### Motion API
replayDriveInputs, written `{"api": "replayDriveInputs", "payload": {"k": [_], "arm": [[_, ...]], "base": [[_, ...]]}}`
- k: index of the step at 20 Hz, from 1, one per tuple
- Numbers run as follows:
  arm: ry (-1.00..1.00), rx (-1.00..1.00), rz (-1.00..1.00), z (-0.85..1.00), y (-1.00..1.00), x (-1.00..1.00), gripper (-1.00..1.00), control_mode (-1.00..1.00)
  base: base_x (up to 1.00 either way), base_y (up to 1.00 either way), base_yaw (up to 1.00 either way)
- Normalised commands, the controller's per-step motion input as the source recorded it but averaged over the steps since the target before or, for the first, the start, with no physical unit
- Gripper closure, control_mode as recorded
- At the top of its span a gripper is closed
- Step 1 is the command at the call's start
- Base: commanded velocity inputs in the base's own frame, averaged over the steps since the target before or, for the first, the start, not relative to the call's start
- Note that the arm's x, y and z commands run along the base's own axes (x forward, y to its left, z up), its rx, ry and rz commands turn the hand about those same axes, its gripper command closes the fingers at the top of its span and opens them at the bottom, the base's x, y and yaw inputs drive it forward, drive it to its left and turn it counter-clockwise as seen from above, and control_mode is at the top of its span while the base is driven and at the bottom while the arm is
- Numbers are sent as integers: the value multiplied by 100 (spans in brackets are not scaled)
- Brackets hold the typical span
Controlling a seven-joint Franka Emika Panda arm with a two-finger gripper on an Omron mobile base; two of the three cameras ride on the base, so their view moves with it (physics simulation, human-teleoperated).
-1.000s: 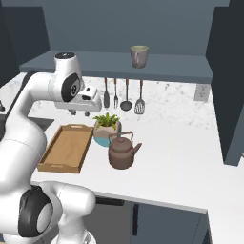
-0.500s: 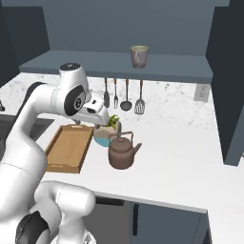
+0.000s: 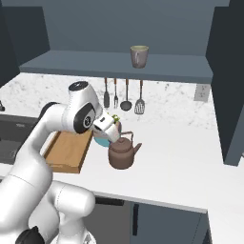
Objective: Pick the kettle from the counter and place it on the tray. Then pick the mug from the cabinet and place it on the tray. Then close the cabinet doors.
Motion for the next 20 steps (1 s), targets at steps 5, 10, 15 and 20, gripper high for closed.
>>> {"api": "replayDriveInputs", "payload": {"k": [5, 10, 15, 20], "arm": [[0, 1, -24, -24, -16, 69, -100, -100], [0, 0, -5, -10, -3, 71, -100, -100], [0, 0, 0, -22, 0, 55, -100, -100], [0, 0, 0, -42, -1, 13, -100, -100]], "base": [[0, 0, 0], [0, 0, 0], [0, 0, 0], [0, 0, 0]]}}
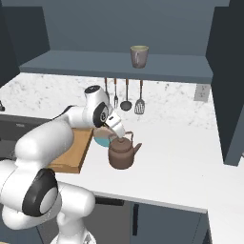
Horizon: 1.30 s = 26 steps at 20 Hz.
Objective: Pick the kettle from the counter and place it on the tray. Then pick the mug from the cabinet and place it on the tray. Then close the cabinet doors.
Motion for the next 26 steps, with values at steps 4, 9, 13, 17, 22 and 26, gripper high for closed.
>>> {"api": "replayDriveInputs", "payload": {"k": [4, 9, 13, 17, 22, 26], "arm": [[0, 0, 0, -40, -4, 8, -100, -100], [0, 0, 0, -27, -7, 21, -100, -100], [0, 0, 0, -25, -10, 8, -100, -100], [0, 0, 0, -20, -10, 1, -100, -100], [0, 0, 0, -26, -4, -18, 100, -100], [0, 0, 0, -36, -3, -24, 100, -100]], "base": [[0, 0, 0], [0, 0, 0], [0, 0, 0], [0, 0, 0], [0, 0, 0], [0, 0, 0]]}}
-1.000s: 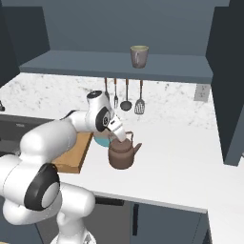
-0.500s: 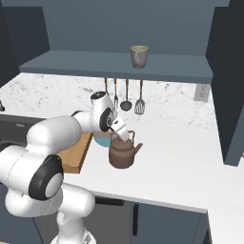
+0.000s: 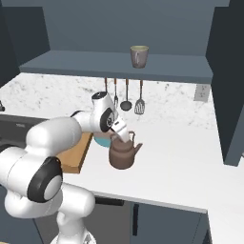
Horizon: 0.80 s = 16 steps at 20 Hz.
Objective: Pick the kettle from the counter and place it on the tray. Then pick the mug from the cabinet and place it on the tray. Then close the cabinet doors.
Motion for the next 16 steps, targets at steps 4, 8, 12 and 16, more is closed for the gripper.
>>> {"api": "replayDriveInputs", "payload": {"k": [4, 8, 12, 16], "arm": [[0, 1, 1, -16, -2, -20, 100, -100], [-8, 0, 2, 2, -2, -39, 100, -100], [-13, 0, 0, 24, 0, -56, 100, -100], [-10, 0, 0, 40, 8, -58, 100, -100]], "base": [[0, 0, 0], [0, 0, 0], [0, 0, 0], [0, 0, 0]]}}
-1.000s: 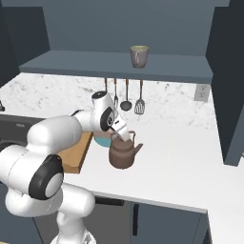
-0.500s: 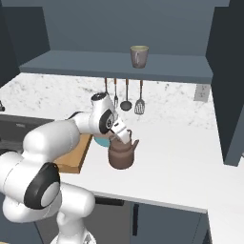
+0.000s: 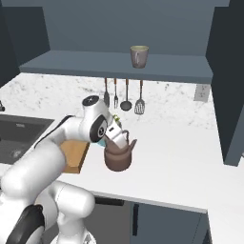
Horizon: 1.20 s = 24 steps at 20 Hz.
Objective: Pick the kettle from the counter and place it on the tray. Then pick the mug from the cabinet and place it on the tray. Then close the cabinet doors.
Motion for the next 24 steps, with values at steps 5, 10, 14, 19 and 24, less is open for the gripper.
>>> {"api": "replayDriveInputs", "payload": {"k": [5, 10, 14, 19, 24], "arm": [[-10, 0, 0, 46, 22, -34, 100, -100], [-1, 0, 0, 45, 36, -39, 100, -100], [0, 0, 0, 38, 36, -42, 100, -100], [0, 0, 0, 28, 42, -37, 100, -100], [-6, -1, 0, 19, 49, -9, 100, -100]], "base": [[0, 0, 0], [0, 0, 0], [0, 0, 0], [0, 0, 0], [0, 0, 0]]}}
